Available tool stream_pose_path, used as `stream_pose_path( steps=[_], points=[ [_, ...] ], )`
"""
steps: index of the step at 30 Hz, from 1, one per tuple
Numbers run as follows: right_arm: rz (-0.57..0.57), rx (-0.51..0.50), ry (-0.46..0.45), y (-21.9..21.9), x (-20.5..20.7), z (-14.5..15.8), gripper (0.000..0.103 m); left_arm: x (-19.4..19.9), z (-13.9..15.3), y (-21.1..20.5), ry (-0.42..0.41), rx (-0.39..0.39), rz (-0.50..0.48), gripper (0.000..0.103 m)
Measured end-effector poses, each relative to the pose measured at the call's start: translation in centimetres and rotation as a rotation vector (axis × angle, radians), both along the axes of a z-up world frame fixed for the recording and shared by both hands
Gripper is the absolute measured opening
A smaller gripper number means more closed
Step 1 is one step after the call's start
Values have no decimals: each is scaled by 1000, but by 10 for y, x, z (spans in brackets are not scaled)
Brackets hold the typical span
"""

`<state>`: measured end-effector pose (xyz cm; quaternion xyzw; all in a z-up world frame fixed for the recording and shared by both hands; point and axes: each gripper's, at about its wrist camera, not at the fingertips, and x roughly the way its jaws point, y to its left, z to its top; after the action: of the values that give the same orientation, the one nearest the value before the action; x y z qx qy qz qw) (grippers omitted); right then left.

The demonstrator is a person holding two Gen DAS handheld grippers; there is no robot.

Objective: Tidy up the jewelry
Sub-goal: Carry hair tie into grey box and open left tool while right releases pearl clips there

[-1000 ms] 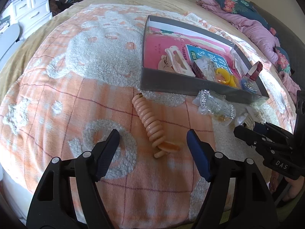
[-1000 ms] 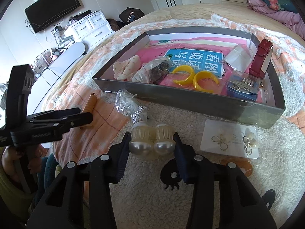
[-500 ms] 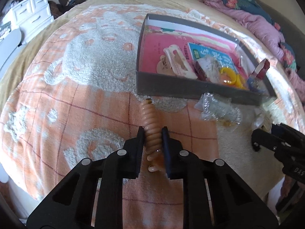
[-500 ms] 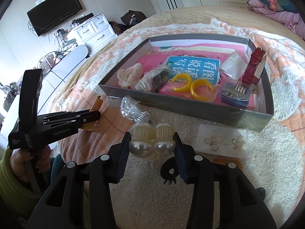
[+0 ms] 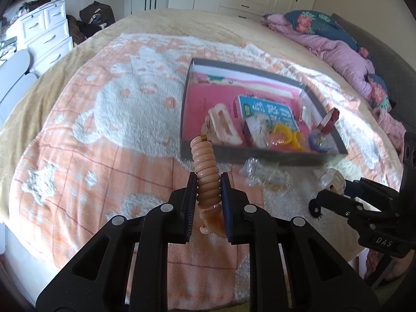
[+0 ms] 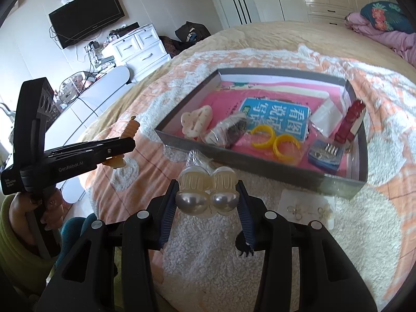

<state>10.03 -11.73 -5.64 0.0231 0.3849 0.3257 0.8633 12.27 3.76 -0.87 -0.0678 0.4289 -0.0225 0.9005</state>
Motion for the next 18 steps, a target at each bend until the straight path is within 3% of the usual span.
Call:
stream_pose_path(
  steps=[18],
  points=[
    [-40, 14, -53, -9, 27, 22, 42, 24, 26, 5, -36, -7, 1, 11]
  ],
)
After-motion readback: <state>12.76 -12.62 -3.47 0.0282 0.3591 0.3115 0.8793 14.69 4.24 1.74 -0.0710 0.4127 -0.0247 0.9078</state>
